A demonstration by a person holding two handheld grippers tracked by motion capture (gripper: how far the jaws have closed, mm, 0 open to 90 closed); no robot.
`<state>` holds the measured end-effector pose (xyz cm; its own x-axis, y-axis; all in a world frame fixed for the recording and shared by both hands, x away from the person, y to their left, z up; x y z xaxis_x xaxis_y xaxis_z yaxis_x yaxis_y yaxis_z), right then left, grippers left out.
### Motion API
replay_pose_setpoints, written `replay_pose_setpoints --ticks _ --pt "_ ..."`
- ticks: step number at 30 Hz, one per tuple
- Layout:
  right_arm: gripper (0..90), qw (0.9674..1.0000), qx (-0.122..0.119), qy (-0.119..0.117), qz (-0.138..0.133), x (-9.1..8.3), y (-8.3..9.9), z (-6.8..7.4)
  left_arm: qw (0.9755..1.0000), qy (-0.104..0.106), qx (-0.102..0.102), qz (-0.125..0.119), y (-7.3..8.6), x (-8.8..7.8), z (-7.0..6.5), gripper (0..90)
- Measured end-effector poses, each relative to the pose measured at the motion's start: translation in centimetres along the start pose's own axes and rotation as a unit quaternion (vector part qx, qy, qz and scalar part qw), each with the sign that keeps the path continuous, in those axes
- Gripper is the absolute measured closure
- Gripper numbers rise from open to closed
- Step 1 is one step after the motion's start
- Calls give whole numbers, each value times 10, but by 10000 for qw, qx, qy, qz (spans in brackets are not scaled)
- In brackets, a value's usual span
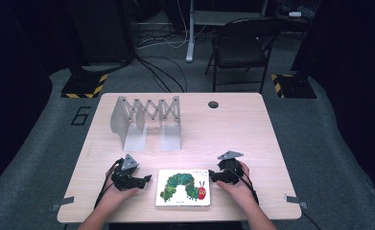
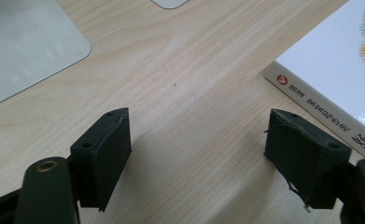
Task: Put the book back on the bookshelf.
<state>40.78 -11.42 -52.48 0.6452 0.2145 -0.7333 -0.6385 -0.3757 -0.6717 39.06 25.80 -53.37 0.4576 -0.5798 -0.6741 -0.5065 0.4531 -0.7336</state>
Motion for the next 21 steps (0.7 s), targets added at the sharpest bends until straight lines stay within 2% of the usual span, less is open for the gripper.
replay_pose_setpoints --ticks 1,4,5,7,8,10,12,13,16,17,19,20,21 --pt "300 10000 -20 -32 2 0 -1 1 9999 -14 -30 141 -1 -3 -1 249" --pt "349 9999 -63 -62 132 -3 -2 3 9996 9 -37 271 -2 -7 -2 296" --pt "354 9999 -71 -53 142 -3 -2 3 9997 45 -99 213 -3 -8 -3 314" --pt "355 9998 -67 -73 157 -4 -3 3 9997 64 -76 220 -3 -10 -4 319" --pt "360 9999 -94 -22 133 -5 -3 4 9995 190 -146 218 -5 -14 -6 338" --pt "366 9999 -90 -13 124 -6 -4 4 9994 220 -209 168 -6 -15 -8 360" --pt "391 9999 27 -42 139 -8 -5 5 9986 419 -314 108 -6 -18 -11 377" --pt "394 9999 -15 -76 143 -9 -5 5 9981 498 -323 158 -7 -20 -12 390" --pt "407 9996 50 -197 173 -13 -6 7 9971 520 -543 95 -6 -20 -15 400" --pt "408 9996 106 -186 188 -14 -6 8 9969 536 -546 160 -6 -22 -15 400" --pt "409 9997 35 -188 131 -14 -7 8 9972 523 -521 142 -6 -22 -15 400" --pt "409 9997 36 -188 130 -15 -7 7 9968 496 -619 94 -6 -23 -16 400" --pt "409 9997 36 -188 130 -15 -7 7 9968 496 -619 94 -6 -23 -16 400"
Point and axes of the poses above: each handheld gripper's, and its own axes: x roughly forward along the jaws, y roughly out of its underside, z roughly to its left, the point moved 1 cm from there along x, roughly forward along the jaws, and after that the axes turned 9 degrees about y, right-handed, at the moved point
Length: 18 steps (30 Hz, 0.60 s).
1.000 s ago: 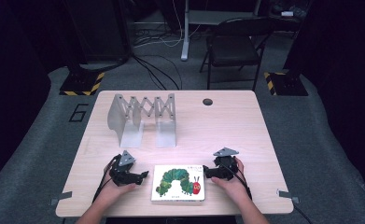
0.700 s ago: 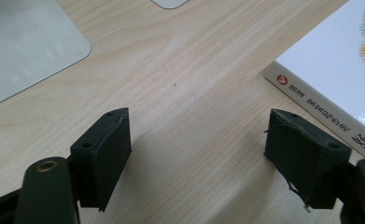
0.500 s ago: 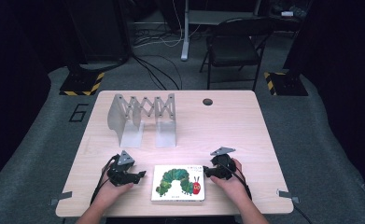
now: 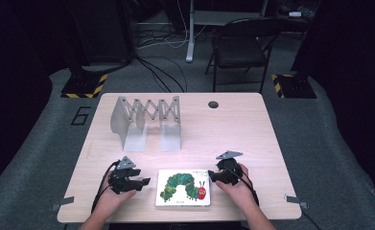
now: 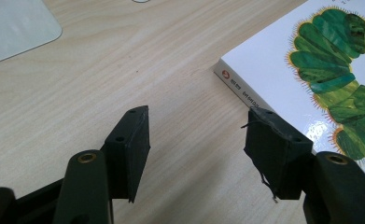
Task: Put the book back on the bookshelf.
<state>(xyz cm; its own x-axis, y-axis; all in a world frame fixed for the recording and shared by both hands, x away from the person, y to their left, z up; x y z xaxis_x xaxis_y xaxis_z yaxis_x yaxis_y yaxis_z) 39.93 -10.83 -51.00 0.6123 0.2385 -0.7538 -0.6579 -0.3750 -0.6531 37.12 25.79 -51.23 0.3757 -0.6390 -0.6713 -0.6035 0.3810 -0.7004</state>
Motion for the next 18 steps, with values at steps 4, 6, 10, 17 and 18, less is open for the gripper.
replay_pose_setpoints --ticks 4,6,10,17,18 --pt "409 10000 40 -43 6 -1 1 0 9999 -105 65 -40 0 -2 0 382" --pt "408 10000 6 -37 -18 -1 0 0 9999 -113 54 -31 0 -4 -1 375" --pt "390 10000 -6 -25 -25 -3 0 1 9998 -137 108 -93 0 -4 -3 371" --pt "388 9999 24 -80 -74 -7 0 1 9997 22 247 74 -2 -3 -13 386" --pt "388 9999 36 -80 -67 -8 0 1 9997 26 230 103 -2 -3 -14 386"
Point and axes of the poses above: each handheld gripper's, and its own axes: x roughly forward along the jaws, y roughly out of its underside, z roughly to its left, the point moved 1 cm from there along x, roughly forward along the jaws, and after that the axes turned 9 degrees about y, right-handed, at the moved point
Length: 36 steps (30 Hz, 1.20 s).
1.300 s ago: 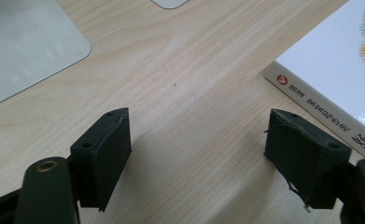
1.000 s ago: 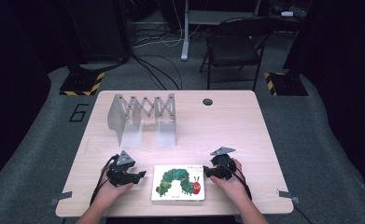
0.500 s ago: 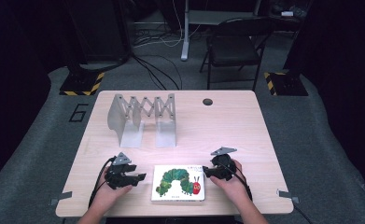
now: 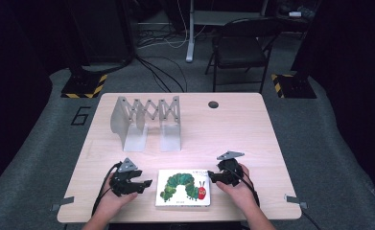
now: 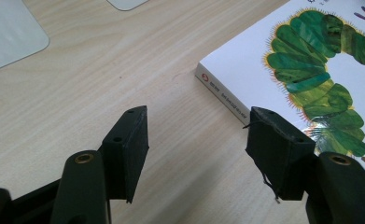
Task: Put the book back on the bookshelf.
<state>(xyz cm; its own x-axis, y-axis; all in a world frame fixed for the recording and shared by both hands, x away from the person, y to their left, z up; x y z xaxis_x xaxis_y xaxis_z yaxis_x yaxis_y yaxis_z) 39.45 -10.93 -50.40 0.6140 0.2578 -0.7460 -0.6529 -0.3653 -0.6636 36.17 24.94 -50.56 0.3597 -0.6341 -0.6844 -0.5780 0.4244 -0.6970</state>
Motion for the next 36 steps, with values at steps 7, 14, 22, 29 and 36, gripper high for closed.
replay_pose_setpoints --ticks 7,14,22,29,36 --pt "388 10000 37 -77 -49 -7 0 1 9996 168 -122 -172 -3 -1 -12 383" --pt "387 9997 26 -212 -102 -15 0 9 9998 163 -77 -118 -5 -3 -24 356" --pt "379 9990 -176 -402 -90 -12 0 18 9992 383 -49 43 2 3 -45 329" --pt "376 9990 -97 -437 1 -6 0 24 9983 579 -20 25 8 9 -51 330" --pt "373 9984 -159 -504 184 5 0 24 9978 622 192 109 9 14 -51 330"
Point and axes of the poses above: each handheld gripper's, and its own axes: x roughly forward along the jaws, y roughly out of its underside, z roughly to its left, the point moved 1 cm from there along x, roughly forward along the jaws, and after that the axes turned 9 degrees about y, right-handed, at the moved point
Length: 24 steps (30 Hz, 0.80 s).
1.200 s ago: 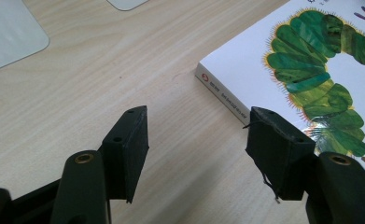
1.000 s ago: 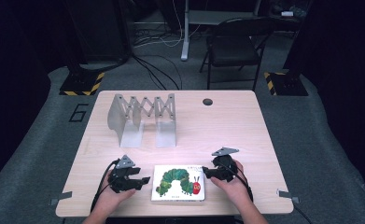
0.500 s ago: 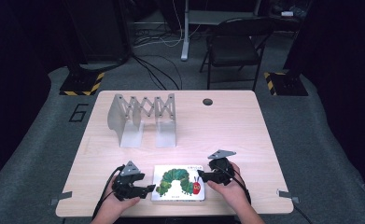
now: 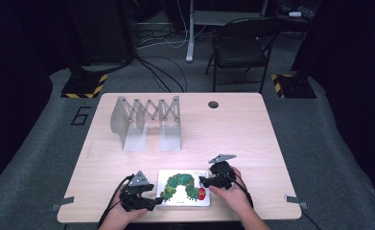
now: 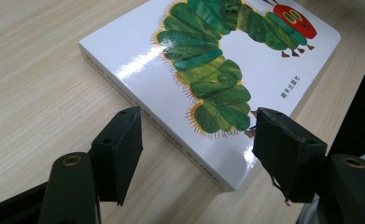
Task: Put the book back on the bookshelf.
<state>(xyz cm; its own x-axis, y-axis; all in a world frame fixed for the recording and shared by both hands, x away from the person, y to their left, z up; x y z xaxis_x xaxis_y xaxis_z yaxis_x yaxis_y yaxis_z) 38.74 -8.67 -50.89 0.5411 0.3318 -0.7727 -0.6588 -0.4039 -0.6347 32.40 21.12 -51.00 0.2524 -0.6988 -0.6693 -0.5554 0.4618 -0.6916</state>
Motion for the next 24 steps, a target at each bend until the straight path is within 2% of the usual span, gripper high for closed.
replay_pose_setpoints --ticks 1,6,8,10,14,16,17,24 --pt "372 10000 52 -18 -46 1 0 0 10000 18 -27 18 0 2 -1 329" --pt "367 9999 59 -56 58 4 0 1 9999 -4 39 167 2 7 -2 322" --pt "366 9999 -54 -74 58 5 0 0 9998 19 28 175 2 7 -2 316" --pt "364 10000 -43 -66 50 5 0 0 9998 29 53 189 2 7 -2 313" --pt "364 9999 10 -137 55 6 0 0 9996 159 47 244 3 9 -4 299" --pt "363 9999 -11 -160 54 6 1 1 9992 150 114 348 4 10 -6 299" --pt "363 9998 73 -185 33 7 0 2 9989 88 213 398 4 11 -7 296" --pt "357 9995 85 -301 66 8 1 3 9989 28 243 394 5 13 -9 283"
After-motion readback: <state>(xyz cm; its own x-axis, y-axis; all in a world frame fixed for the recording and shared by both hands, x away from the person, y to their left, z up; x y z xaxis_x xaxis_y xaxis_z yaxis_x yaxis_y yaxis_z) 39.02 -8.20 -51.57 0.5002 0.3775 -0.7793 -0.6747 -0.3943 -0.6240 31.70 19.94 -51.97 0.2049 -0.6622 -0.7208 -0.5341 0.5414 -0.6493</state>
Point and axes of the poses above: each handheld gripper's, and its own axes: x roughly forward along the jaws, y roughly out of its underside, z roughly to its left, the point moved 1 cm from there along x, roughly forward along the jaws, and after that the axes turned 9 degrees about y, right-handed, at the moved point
